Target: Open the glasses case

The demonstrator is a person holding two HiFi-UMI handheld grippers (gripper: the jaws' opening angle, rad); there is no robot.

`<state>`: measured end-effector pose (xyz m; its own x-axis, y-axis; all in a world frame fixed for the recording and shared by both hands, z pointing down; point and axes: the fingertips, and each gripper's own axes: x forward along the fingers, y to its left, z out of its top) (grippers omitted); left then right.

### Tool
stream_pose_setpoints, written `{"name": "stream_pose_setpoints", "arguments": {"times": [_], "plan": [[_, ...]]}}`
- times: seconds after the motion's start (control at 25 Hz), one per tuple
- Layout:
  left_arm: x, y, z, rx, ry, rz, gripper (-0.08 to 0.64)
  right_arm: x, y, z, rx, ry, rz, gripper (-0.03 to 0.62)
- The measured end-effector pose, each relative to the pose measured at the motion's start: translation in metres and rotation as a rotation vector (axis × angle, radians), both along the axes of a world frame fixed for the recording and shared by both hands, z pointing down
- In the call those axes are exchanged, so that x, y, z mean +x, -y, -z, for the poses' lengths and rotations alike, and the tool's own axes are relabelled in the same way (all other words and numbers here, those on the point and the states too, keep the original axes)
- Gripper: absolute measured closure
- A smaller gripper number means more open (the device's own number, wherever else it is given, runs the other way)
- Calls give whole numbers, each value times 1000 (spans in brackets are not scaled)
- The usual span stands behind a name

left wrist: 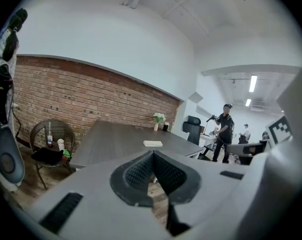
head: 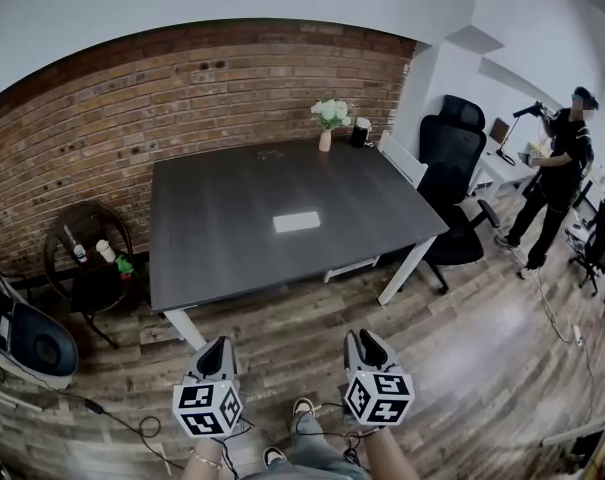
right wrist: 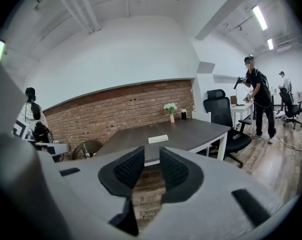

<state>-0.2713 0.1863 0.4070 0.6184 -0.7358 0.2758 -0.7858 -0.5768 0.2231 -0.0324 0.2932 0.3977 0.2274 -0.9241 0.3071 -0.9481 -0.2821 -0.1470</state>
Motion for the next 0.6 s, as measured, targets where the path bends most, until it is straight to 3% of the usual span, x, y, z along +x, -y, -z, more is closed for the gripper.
{"name": "stream_pose_setpoints", "arguments": {"times": [0.6], "plan": [[94,118,8,8,15,38,565,98,127,5,7,-9,50,497]]}}
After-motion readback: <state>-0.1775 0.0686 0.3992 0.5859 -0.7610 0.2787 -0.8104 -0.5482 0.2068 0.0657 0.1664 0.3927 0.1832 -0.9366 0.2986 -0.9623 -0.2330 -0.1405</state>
